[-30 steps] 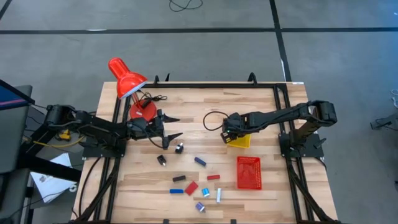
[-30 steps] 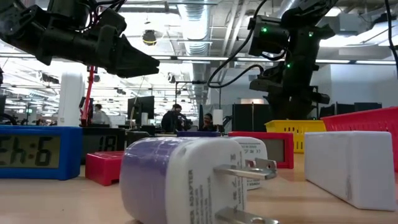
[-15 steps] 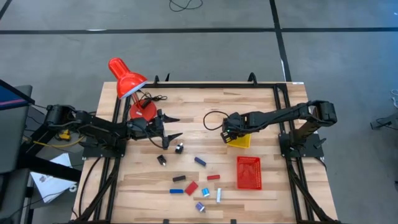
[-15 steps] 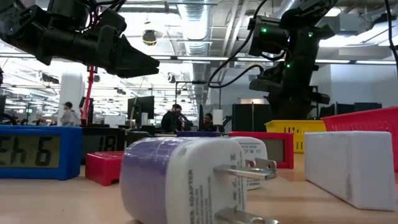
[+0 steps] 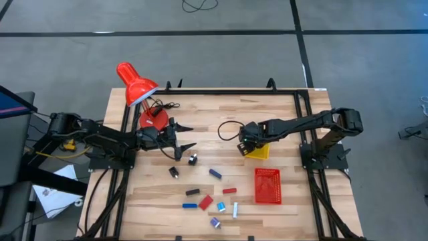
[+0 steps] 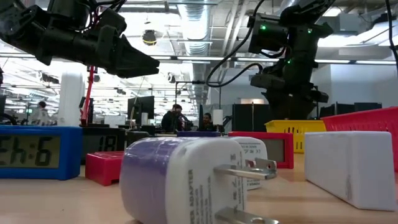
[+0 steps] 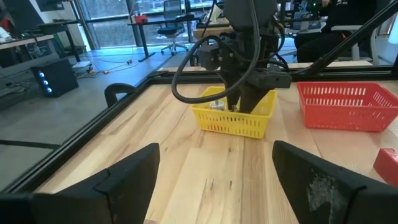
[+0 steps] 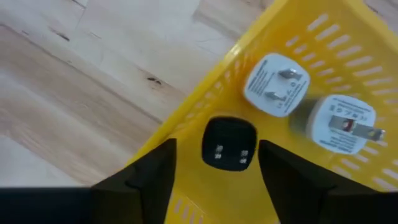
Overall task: Pick & Place Office items
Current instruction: Put the white charger adapter into the yellow bin, then put the white digital timer into the red bin
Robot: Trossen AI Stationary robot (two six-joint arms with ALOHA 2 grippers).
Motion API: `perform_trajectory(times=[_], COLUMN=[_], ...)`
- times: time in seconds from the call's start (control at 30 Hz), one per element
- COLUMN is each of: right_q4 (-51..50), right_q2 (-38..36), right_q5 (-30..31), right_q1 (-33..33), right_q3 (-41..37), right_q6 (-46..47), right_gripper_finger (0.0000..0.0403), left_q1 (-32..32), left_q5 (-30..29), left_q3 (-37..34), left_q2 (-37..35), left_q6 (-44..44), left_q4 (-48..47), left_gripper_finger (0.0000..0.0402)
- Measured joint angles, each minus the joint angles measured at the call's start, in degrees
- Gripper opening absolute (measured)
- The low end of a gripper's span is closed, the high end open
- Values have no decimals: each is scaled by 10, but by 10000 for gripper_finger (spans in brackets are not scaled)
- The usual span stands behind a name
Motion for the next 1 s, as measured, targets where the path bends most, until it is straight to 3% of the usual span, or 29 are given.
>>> perform_trajectory(times=[0.13, 0.43, 0.63, 1.0], right_q4=[-7, -35, 1, 60], right_q2=[-2, -90, -137, -142], right_q5=[3, 52, 77, 90], right_q1=[-1, 14, 93, 207], right_q3=[0, 15, 16, 16], right_q6=[1, -3, -17, -54], right_gripper_finger=[248, 252, 253, 253], left_q1=[0, 0, 0, 0], left_q5=[0, 0, 0, 0], left_q3=[0, 0, 0, 0], left_q2=[0, 0, 0, 0], left_q6=[0, 0, 0, 0], left_q4=[0, 0, 0, 3], left_gripper_finger=[305, 308, 305, 307])
